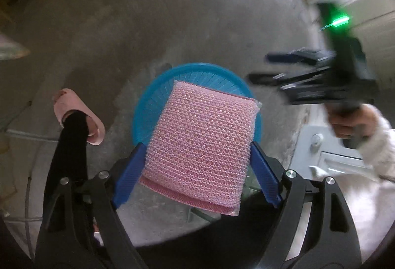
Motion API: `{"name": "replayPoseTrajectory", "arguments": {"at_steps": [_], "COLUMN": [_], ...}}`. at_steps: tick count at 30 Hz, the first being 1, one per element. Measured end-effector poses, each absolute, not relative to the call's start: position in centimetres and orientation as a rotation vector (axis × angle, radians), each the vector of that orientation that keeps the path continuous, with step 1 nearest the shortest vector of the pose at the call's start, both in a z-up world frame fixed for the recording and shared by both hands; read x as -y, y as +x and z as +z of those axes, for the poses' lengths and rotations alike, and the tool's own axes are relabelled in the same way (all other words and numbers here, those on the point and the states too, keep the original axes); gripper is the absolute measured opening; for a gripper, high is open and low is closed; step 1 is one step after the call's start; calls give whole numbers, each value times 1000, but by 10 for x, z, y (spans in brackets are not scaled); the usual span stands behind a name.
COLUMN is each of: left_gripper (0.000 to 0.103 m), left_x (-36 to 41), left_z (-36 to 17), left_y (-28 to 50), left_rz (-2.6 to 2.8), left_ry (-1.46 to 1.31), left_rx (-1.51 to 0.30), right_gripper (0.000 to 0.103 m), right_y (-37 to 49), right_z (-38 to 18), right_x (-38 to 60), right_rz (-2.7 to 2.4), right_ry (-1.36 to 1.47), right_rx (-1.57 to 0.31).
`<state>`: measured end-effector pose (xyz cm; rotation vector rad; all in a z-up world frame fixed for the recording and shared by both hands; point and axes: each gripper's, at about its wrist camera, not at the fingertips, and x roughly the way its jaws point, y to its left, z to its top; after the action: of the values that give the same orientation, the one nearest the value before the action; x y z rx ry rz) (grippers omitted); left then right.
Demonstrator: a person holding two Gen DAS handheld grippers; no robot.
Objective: Collect trash
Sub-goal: 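Lower the sponge into the blue basket with the left gripper while the right drops the cup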
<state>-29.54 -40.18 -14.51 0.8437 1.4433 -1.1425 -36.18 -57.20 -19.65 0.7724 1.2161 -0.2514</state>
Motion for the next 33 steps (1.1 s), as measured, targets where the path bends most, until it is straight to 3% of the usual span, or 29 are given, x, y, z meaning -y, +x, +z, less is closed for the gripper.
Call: {"name": "replayPoseTrajectory", "arguments": {"at_steps": [3, 8, 17, 26, 29, 33], "left_gripper": [82, 83, 84, 84, 84, 84], "left_x": [421, 425, 427, 378, 309, 200], "left_z": [-193, -229, -198, -16, 71, 123], "left_y": [-300, -299, -289, -295, -266, -205], "left_rz": [-1076, -1017, -1013, -1190, -1085, -751], "left_ry": [976, 1069, 972, 640, 429, 233], "left_rx": [-1474, -1479, -1448, -1194, -1026, -913], "right_gripper": [75, 75, 75, 75, 75, 75], "right_y": [-365, -373, -367, -325, -296, -253], "right_z": [-196, -187, -178, -103, -68, -29], "right_x": [575, 576, 568, 545, 529, 497], "right_rz": [-263, -252, -246, -123, -34, 112], "right_ry": [784, 793, 784, 737, 685, 610], "right_rx": [-1195, -1187, -1182, -1025, -957, -883]}}
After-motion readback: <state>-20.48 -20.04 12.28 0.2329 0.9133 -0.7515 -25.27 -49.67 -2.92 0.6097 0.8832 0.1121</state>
